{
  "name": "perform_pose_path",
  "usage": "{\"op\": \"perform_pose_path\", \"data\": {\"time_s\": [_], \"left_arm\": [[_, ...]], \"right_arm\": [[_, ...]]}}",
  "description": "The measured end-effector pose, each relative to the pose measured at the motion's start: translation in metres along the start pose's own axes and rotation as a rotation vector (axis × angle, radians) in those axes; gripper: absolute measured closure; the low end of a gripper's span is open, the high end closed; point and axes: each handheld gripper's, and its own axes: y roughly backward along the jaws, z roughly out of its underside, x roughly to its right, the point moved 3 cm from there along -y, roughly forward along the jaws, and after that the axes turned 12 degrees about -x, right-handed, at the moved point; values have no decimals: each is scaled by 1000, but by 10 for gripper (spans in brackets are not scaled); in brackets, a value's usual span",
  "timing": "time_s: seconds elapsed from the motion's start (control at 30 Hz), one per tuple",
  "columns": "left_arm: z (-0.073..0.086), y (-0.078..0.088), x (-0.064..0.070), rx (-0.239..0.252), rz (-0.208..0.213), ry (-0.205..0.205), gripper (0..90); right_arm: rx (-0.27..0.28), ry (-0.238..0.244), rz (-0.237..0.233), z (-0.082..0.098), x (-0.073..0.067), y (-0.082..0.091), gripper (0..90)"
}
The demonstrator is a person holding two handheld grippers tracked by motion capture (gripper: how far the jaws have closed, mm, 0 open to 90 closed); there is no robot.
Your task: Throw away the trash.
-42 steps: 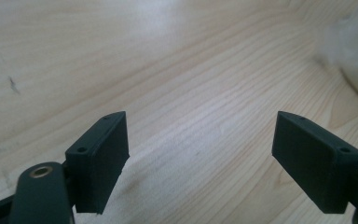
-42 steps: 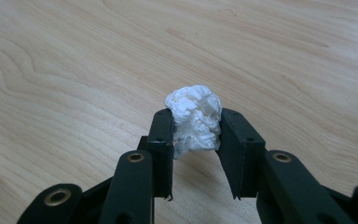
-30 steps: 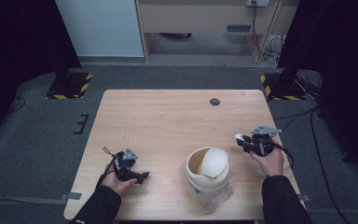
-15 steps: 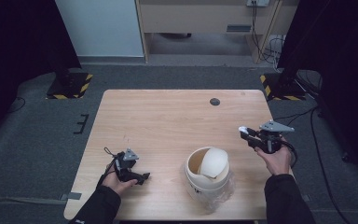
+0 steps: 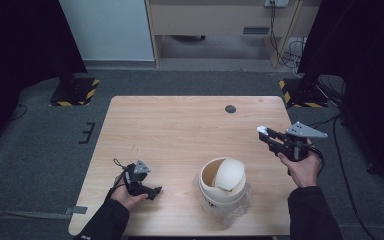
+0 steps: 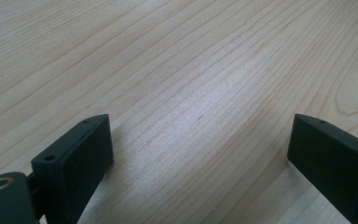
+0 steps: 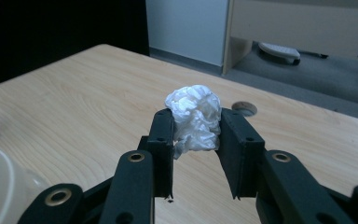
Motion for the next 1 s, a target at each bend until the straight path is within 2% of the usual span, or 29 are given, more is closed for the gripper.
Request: {"op": "perform_pose_path", "data": {"time_s": [0.33, 0.57, 1.0], "left_arm": [[0, 0, 0, -5, -5, -9, 57], [0, 0, 1, -7, -6, -12, 55], [0, -1, 1, -8, -9, -15, 55]], "right_arm": [[80, 47, -57, -28, -21, 25, 669], [113, 92, -111, -45, -43, 36, 668], [96, 179, -222, -60, -89, 40, 668]]}}
